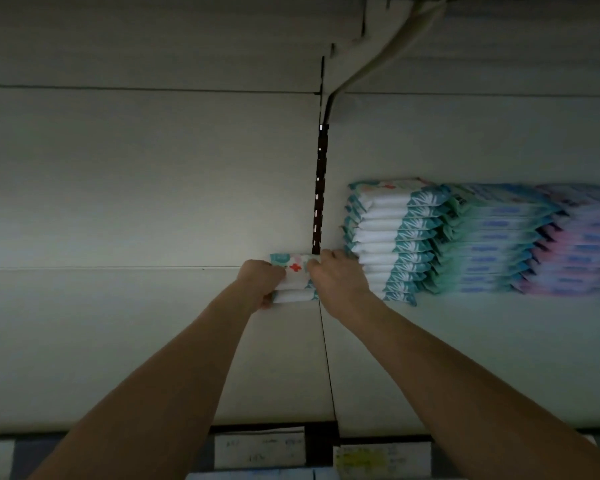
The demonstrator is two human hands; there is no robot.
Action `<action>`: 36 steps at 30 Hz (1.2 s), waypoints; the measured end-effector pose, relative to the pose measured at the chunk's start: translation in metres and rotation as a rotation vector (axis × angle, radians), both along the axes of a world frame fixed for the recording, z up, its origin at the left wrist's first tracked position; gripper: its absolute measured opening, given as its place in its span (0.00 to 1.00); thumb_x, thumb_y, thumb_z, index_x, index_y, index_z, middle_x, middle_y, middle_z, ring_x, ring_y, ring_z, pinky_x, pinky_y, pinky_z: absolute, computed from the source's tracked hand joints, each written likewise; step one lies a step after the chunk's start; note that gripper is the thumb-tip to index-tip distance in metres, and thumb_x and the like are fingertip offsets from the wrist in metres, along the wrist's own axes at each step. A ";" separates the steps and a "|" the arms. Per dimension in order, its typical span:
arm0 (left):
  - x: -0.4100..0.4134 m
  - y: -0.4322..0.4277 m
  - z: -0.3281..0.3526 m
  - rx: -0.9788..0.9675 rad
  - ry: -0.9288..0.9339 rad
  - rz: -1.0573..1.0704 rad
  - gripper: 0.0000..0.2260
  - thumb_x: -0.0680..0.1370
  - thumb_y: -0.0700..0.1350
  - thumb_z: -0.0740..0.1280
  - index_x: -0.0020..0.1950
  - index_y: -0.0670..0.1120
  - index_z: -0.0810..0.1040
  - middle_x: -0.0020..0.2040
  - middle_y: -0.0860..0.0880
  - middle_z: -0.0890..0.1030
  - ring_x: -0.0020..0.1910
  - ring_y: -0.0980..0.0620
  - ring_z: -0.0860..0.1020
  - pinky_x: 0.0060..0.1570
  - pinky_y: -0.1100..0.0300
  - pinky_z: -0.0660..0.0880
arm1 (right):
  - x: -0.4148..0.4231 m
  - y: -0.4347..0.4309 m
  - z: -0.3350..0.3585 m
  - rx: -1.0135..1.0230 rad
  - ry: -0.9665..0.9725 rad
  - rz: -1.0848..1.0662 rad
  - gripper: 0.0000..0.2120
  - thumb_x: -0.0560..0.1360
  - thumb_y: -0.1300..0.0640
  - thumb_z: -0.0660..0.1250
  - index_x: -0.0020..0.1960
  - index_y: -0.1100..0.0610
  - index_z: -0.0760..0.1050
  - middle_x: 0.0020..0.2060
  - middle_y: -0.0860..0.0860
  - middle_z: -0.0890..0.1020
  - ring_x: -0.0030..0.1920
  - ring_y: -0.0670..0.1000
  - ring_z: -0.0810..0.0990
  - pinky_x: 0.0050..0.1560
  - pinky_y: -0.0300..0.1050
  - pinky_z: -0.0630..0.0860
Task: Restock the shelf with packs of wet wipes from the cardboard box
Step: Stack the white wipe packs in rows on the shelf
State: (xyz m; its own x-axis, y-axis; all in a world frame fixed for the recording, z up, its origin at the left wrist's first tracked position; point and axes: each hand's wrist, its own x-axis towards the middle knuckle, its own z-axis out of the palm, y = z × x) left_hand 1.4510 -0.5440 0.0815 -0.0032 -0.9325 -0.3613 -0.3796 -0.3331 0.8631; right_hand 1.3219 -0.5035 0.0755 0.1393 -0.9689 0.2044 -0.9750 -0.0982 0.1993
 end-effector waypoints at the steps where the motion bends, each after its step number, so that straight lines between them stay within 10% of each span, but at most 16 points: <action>1: 0.000 -0.001 0.000 0.021 0.002 -0.007 0.13 0.79 0.41 0.64 0.63 0.39 0.75 0.53 0.39 0.77 0.46 0.42 0.78 0.37 0.53 0.78 | 0.000 -0.001 0.000 0.005 0.025 -0.006 0.16 0.76 0.64 0.62 0.63 0.61 0.70 0.58 0.59 0.75 0.59 0.58 0.74 0.58 0.50 0.68; 8: 0.002 -0.006 -0.001 0.074 0.125 -0.049 0.11 0.78 0.34 0.65 0.59 0.41 0.72 0.49 0.40 0.75 0.50 0.41 0.76 0.54 0.46 0.77 | -0.001 -0.001 -0.003 0.090 -0.009 0.026 0.25 0.75 0.63 0.64 0.70 0.60 0.61 0.63 0.61 0.71 0.61 0.59 0.73 0.64 0.52 0.65; 14: 0.004 -0.009 0.000 0.063 0.072 -0.016 0.13 0.77 0.36 0.67 0.62 0.40 0.75 0.49 0.41 0.75 0.45 0.43 0.75 0.33 0.55 0.74 | -0.002 0.002 0.000 0.076 -0.070 0.063 0.17 0.77 0.58 0.63 0.65 0.58 0.66 0.58 0.58 0.75 0.56 0.57 0.76 0.56 0.48 0.68; 25: -0.001 -0.010 0.003 0.091 -0.042 -0.054 0.16 0.76 0.39 0.69 0.62 0.36 0.73 0.57 0.37 0.75 0.43 0.43 0.77 0.29 0.53 0.78 | 0.003 0.002 0.005 0.071 0.018 0.016 0.19 0.74 0.56 0.67 0.64 0.58 0.69 0.58 0.55 0.74 0.59 0.56 0.73 0.60 0.52 0.66; 30: -0.005 -0.005 0.004 0.080 0.069 -0.058 0.21 0.76 0.34 0.68 0.68 0.39 0.69 0.60 0.38 0.74 0.56 0.38 0.77 0.43 0.48 0.79 | 0.006 0.002 0.003 -0.050 0.008 -0.022 0.32 0.41 0.59 0.84 0.43 0.63 0.79 0.37 0.60 0.79 0.36 0.60 0.81 0.41 0.54 0.79; 33: -0.006 -0.005 0.003 0.065 0.125 -0.071 0.27 0.76 0.33 0.68 0.74 0.45 0.65 0.64 0.39 0.73 0.59 0.39 0.76 0.50 0.48 0.78 | 0.005 0.006 0.005 0.075 0.062 -0.027 0.23 0.70 0.61 0.71 0.64 0.62 0.69 0.58 0.61 0.74 0.58 0.61 0.76 0.61 0.55 0.69; 36: -0.005 -0.005 0.003 0.073 0.115 -0.110 0.29 0.76 0.33 0.68 0.75 0.45 0.64 0.64 0.39 0.73 0.59 0.40 0.76 0.53 0.49 0.78 | -0.003 0.004 0.004 0.071 0.016 0.002 0.21 0.76 0.64 0.62 0.68 0.61 0.65 0.64 0.60 0.68 0.62 0.59 0.72 0.61 0.51 0.67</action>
State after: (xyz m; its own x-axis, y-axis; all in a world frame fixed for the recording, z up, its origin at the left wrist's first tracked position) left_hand 1.4464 -0.5493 0.0842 -0.1490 -0.8956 -0.4191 -0.3169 -0.3583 0.8782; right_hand 1.3188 -0.4996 0.0795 0.1444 -0.9806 0.1328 -0.9715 -0.1150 0.2072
